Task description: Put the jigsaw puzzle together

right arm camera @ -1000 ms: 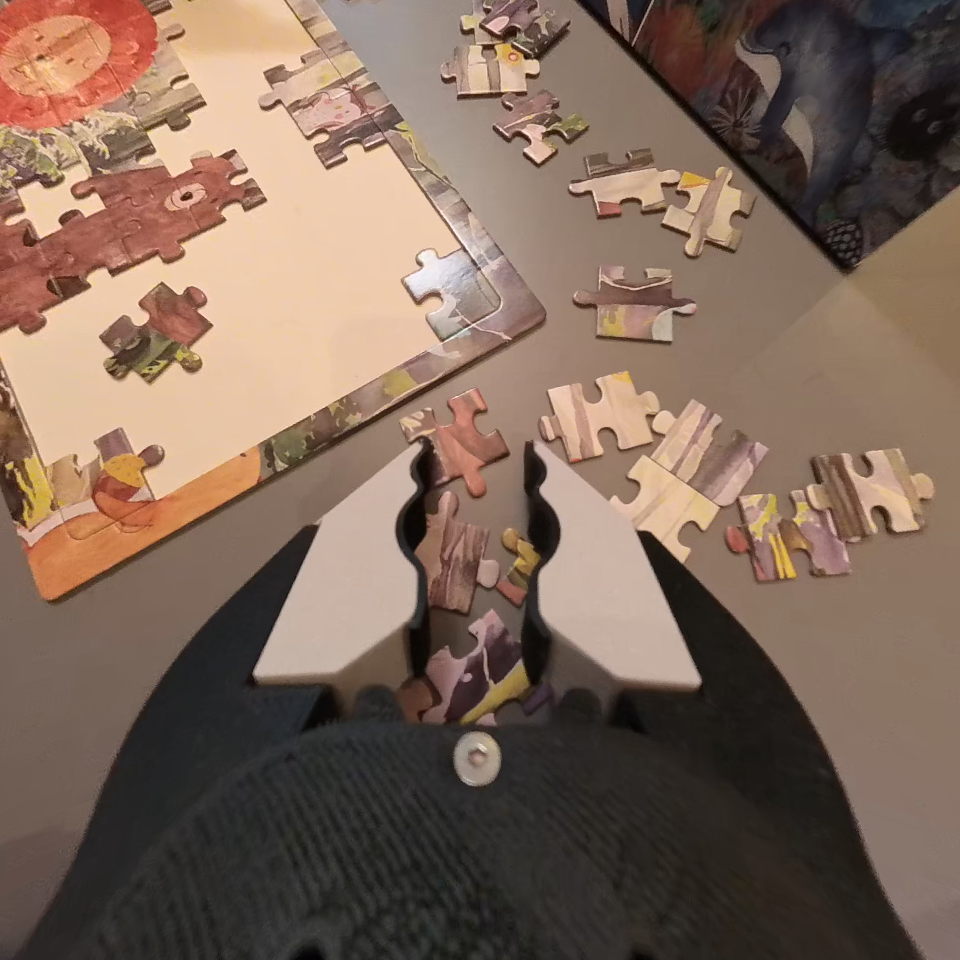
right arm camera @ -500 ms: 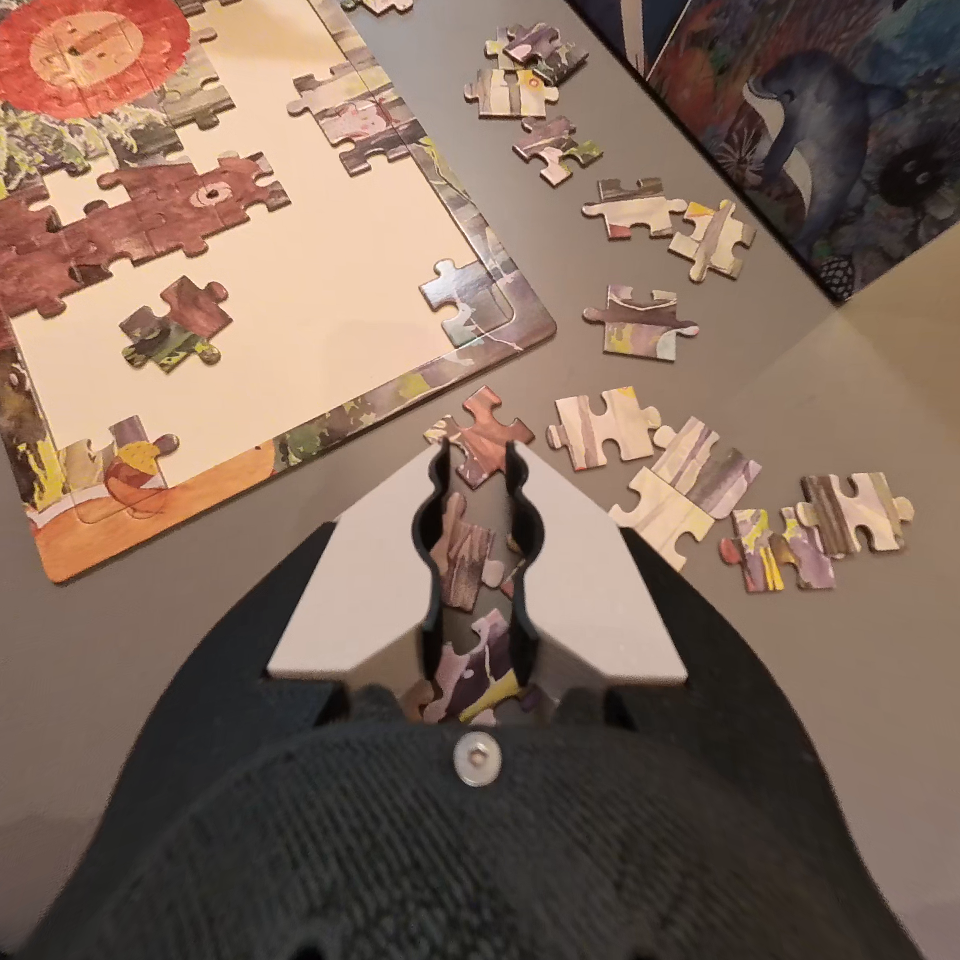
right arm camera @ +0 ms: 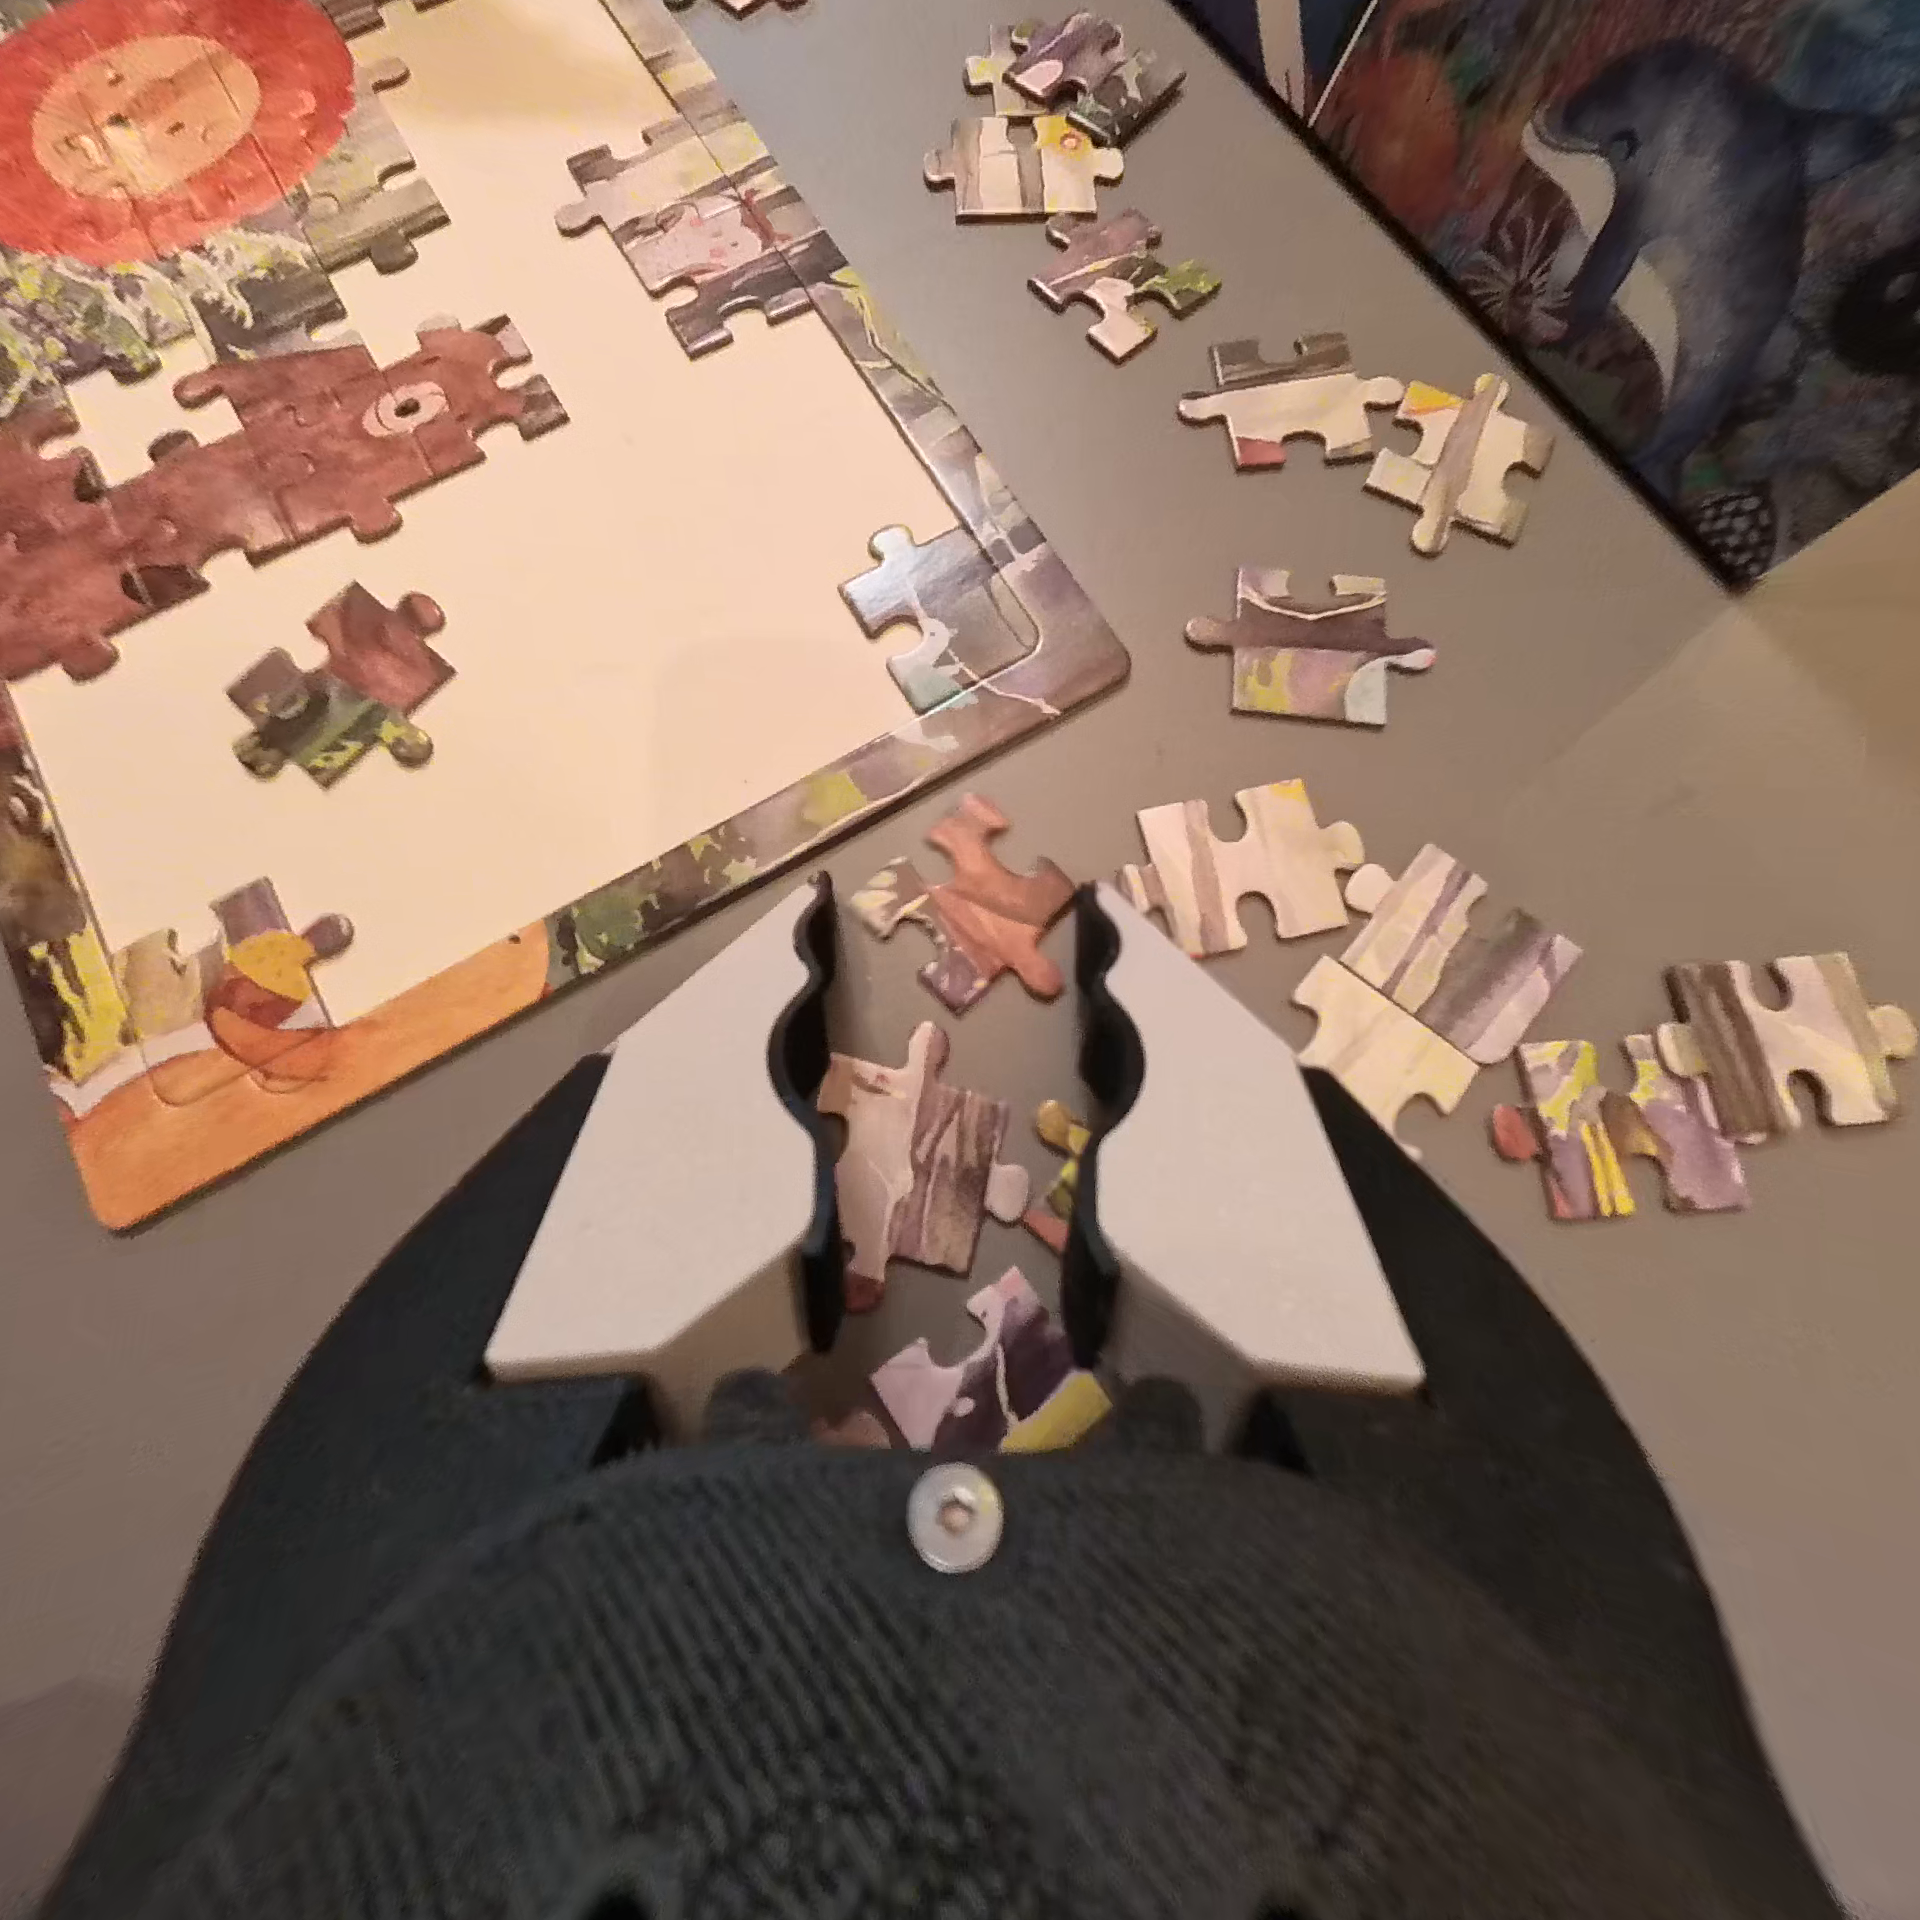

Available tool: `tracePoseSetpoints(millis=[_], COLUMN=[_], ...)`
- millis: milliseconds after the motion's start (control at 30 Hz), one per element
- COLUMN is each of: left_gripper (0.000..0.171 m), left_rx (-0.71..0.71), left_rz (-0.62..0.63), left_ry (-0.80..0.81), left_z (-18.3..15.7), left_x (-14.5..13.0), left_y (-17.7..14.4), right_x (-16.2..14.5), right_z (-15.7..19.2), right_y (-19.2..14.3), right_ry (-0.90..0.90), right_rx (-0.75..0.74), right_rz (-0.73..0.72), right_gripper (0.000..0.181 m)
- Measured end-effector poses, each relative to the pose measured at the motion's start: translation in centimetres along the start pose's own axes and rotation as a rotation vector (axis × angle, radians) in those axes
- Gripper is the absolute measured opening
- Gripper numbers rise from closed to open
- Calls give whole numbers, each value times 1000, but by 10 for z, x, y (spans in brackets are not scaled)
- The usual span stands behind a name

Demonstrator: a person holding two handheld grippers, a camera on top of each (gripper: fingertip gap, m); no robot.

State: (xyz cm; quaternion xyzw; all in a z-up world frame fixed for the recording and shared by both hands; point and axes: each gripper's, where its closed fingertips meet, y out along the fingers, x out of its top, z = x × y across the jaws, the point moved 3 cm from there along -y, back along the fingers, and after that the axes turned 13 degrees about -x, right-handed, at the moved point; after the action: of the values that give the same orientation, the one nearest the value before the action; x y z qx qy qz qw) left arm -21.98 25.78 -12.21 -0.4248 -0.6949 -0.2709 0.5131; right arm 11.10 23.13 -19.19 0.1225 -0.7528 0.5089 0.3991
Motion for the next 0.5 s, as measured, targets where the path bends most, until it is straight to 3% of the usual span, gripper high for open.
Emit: tracePoseSetpoints(millis=[500], left_gripper=[39], left_rx=[-1], left_rz=[1], left_ry=[9], left_z=[-1], left_x=[0], left_y=[0], right_x=[-1], right_z=[-4], right_y=[-7], right_ry=[30], right_rx=[15], right_rz=[11], right_gripper=[25])
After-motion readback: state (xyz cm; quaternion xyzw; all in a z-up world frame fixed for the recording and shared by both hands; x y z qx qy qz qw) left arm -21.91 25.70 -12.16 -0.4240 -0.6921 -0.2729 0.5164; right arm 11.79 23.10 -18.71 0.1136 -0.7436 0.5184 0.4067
